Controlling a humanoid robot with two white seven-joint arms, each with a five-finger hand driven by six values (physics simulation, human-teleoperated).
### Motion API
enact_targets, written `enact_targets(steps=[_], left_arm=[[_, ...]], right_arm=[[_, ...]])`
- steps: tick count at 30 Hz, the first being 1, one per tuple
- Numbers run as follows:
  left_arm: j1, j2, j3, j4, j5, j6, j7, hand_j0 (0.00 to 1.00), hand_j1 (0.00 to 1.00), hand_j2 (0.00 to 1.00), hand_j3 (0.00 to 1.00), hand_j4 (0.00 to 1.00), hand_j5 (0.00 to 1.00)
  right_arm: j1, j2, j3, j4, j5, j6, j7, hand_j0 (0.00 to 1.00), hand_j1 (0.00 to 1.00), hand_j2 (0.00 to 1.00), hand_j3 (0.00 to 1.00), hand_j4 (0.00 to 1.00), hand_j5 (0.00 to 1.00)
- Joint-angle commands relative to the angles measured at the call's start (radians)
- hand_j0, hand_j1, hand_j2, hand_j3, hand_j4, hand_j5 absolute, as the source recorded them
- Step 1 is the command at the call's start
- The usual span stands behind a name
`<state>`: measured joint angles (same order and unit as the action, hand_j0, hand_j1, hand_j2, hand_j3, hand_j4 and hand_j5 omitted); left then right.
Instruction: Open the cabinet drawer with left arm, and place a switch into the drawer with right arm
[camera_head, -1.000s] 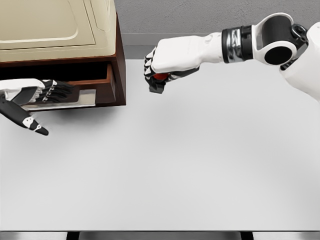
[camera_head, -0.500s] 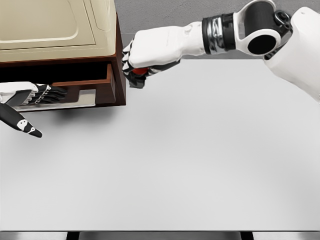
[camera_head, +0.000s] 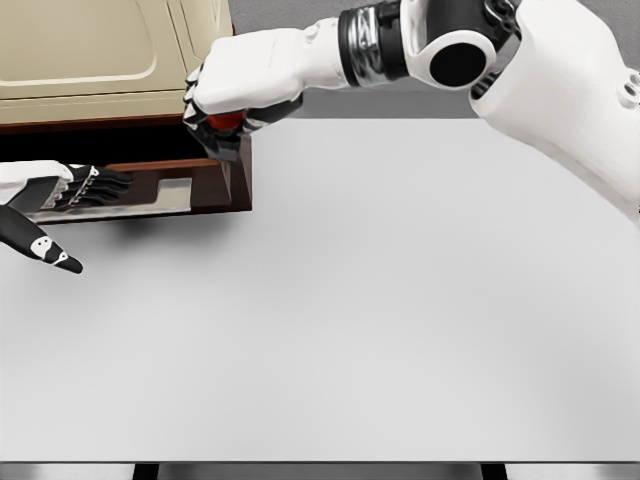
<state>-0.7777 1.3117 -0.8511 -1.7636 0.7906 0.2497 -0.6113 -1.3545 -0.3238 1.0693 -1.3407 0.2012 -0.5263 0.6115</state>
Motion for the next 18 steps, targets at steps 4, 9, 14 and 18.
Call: enact_targets(steps=[4, 9, 14, 18], left_arm=[[0.000, -0.003, 0.003, -0.002, 0.016, 0.000, 0.000, 1.00, 1.00, 1.00, 1.00, 1.00, 1.00], [0.001, 0.000, 0.003, 0.000, 0.045, 0.000, 0.000, 1.00, 1.00, 1.00, 1.00, 1.00, 1.00], [0.003, 0.008, 0.003, -0.002, 0.045, 0.000, 0.000, 1.00, 1.00, 1.00, 1.00, 1.00, 1.00], [0.001, 0.009, 0.001, 0.000, 0.044, 0.000, 0.000, 1.00, 1.00, 1.00, 1.00, 1.00, 1.00]], right_arm=[[-0.012, 0.045, 0.001, 0.061, -0.003, 0.015, -0.001, 0.37, 0.37, 0.37, 0.37, 0.37, 0.37], [-0.031, 0.083, 0.015, 0.106, -0.003, 0.025, -0.001, 0.37, 0.37, 0.37, 0.37, 0.37, 0.37], [-0.043, 0.111, 0.031, 0.132, -0.003, 0.035, -0.001, 0.37, 0.37, 0.37, 0.37, 0.37, 0.37], [-0.051, 0.112, 0.031, 0.132, -0.003, 0.037, -0.001, 0.37, 0.37, 0.37, 0.37, 0.37, 0.37]])
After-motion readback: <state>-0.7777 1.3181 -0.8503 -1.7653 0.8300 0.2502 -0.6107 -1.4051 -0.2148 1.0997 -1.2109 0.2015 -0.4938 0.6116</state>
